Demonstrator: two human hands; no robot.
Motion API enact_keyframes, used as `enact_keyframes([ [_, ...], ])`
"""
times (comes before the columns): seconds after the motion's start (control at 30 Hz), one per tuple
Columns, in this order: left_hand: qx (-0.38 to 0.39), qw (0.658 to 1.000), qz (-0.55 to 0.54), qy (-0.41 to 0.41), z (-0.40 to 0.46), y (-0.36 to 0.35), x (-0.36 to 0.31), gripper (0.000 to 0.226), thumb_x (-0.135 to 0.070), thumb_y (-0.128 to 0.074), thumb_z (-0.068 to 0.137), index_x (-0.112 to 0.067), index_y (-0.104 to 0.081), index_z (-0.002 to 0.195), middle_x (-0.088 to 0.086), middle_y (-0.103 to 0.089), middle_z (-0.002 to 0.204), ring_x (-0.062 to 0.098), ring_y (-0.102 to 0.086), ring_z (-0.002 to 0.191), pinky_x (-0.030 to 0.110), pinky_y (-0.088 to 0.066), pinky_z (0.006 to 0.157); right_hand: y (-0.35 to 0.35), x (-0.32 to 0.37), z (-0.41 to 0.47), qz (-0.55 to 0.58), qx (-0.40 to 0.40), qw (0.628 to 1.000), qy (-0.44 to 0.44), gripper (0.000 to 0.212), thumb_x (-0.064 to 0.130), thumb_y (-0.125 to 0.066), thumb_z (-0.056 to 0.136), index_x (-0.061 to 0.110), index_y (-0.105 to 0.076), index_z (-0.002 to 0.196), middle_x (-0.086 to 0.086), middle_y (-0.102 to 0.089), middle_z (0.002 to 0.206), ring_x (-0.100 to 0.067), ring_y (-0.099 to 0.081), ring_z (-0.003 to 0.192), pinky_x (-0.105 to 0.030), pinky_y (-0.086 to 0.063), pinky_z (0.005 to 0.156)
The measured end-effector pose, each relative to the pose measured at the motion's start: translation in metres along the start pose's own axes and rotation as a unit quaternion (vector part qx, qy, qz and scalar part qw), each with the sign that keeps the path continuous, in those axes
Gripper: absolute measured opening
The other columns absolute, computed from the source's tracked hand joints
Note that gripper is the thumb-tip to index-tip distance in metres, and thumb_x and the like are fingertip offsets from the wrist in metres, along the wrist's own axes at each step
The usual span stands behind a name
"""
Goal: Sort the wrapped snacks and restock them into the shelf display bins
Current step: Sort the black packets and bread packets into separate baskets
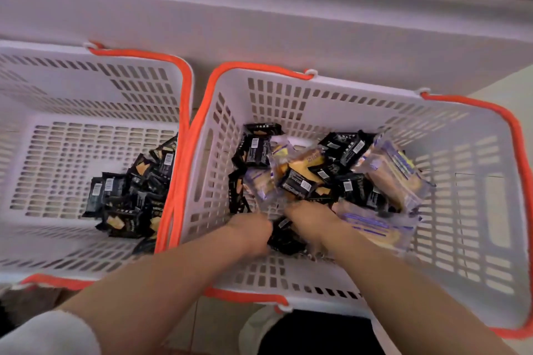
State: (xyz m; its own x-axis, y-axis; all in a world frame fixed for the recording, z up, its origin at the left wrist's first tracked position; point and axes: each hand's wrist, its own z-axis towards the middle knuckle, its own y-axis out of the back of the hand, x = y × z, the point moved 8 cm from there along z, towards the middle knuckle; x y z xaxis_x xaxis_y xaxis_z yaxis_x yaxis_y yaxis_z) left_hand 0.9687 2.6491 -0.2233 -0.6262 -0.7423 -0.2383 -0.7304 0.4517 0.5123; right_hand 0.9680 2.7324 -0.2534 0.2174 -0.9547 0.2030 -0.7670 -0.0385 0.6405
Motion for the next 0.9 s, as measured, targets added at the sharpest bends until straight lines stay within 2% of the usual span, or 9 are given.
enact_keyframes([
  [0.13, 0.017, 0.999, -0.030, 0.007, 0.013, -0.015, 0.001, 0.051, -0.047, -0.046, 0.092, -0.007, -0.045, 0.124, 0.014, -0.049, 0.123, 0.028, -0.051, 0.109, 0.037, -0.045, 0.087, -0.013, 0.006, 0.010, -0.068, -0.007, 0.997, 0.038, 0.048, 0.012, -0.052, 0.088, 0.011, -0.041, 0.134, -0.011, -0.047, 0.137, -0.028, -0.042, 0.126, -0.039, -0.036, 0.099],
  [0.2, 0.020, 0.999, -0.029, 0.015, 0.018, -0.017, 0.002, 0.053, -0.045, -0.048, 0.091, -0.006, -0.043, 0.126, 0.014, -0.048, 0.126, 0.028, -0.049, 0.112, 0.038, -0.044, 0.089, -0.011, 0.008, 0.010, -0.079, -0.031, 0.995, 0.043, 0.044, 0.010, -0.050, 0.088, 0.011, -0.043, 0.131, -0.011, -0.046, 0.136, -0.028, -0.039, 0.126, -0.038, -0.033, 0.098],
  [0.3, 0.007, 0.998, -0.044, 0.037, 0.023, -0.017, 0.006, 0.043, -0.033, -0.053, 0.091, -0.008, -0.045, 0.125, 0.012, -0.050, 0.125, 0.027, -0.052, 0.111, 0.038, -0.047, 0.088, 0.000, 0.005, 0.006, -0.057, -0.061, 0.996, 0.037, 0.041, 0.007, -0.053, 0.085, 0.013, -0.050, 0.126, -0.010, -0.053, 0.126, -0.028, -0.046, 0.118, -0.038, -0.036, 0.094],
  [0.4, -0.021, 0.993, -0.084, 0.075, 0.022, -0.012, 0.022, 0.030, -0.019, -0.050, 0.090, -0.011, -0.051, 0.119, 0.010, -0.057, 0.117, 0.026, -0.057, 0.102, 0.036, -0.051, 0.082, 0.020, -0.012, -0.005, 0.062, -0.096, 0.993, 0.008, 0.037, 0.012, -0.051, 0.089, 0.015, -0.044, 0.125, -0.011, -0.060, 0.113, -0.031, -0.058, 0.101, -0.040, -0.047, 0.081],
  [0.5, -0.053, 0.980, -0.145, 0.124, 0.017, -0.003, 0.042, 0.032, -0.023, -0.053, 0.089, -0.011, -0.050, 0.118, 0.011, -0.059, 0.112, 0.027, -0.058, 0.098, 0.035, -0.051, 0.077, 0.040, -0.034, -0.018, 0.205, -0.193, 0.959, -0.043, 0.026, 0.030, -0.050, 0.094, 0.014, -0.044, 0.113, -0.010, -0.060, 0.103, -0.029, -0.060, 0.089, -0.040, -0.051, 0.066],
  [0.6, -0.087, 0.973, -0.148, 0.158, 0.011, 0.003, 0.048, 0.032, -0.030, -0.053, 0.090, -0.009, -0.050, 0.113, 0.011, -0.060, 0.106, 0.027, -0.059, 0.094, 0.032, -0.046, 0.068, 0.049, -0.045, -0.024, 0.221, -0.284, 0.929, -0.091, 0.033, 0.035, -0.055, 0.091, 0.011, -0.052, 0.114, -0.008, -0.048, 0.118, -0.025, -0.048, 0.109, -0.038, -0.047, 0.083],
  [0.67, -0.095, 0.971, -0.115, 0.186, 0.008, 0.003, 0.052, 0.035, -0.032, -0.051, 0.092, -0.008, -0.049, 0.117, 0.011, -0.057, 0.112, 0.027, -0.057, 0.100, 0.035, -0.047, 0.072, 0.043, -0.049, -0.016, 0.213, -0.278, 0.929, -0.119, 0.041, 0.036, -0.057, 0.089, 0.008, -0.052, 0.118, -0.009, -0.041, 0.130, -0.026, -0.038, 0.121, -0.038, -0.041, 0.094],
  [0.77, -0.077, 0.972, -0.060, 0.215, 0.008, -0.005, 0.056, 0.041, -0.029, -0.050, 0.093, -0.008, -0.043, 0.128, 0.012, -0.044, 0.128, 0.028, -0.050, 0.113, 0.037, -0.046, 0.083, 0.031, -0.050, -0.005, 0.287, -0.238, 0.917, -0.139, 0.043, 0.033, -0.060, 0.088, 0.009, -0.046, 0.119, -0.009, -0.042, 0.129, -0.027, -0.038, 0.121, -0.037, -0.040, 0.090],
  [0.9, -0.077, 0.972, -0.038, 0.220, 0.014, -0.011, 0.049, 0.042, -0.023, -0.049, 0.094, -0.008, -0.035, 0.131, 0.014, -0.041, 0.129, 0.029, -0.053, 0.111, 0.036, -0.047, 0.083, 0.030, -0.055, -0.007, 0.292, -0.249, 0.909, -0.160, 0.059, 0.037, -0.070, 0.080, 0.012, -0.041, 0.123, -0.009, -0.049, 0.125, -0.028, -0.043, 0.118, -0.040, -0.039, 0.092],
])
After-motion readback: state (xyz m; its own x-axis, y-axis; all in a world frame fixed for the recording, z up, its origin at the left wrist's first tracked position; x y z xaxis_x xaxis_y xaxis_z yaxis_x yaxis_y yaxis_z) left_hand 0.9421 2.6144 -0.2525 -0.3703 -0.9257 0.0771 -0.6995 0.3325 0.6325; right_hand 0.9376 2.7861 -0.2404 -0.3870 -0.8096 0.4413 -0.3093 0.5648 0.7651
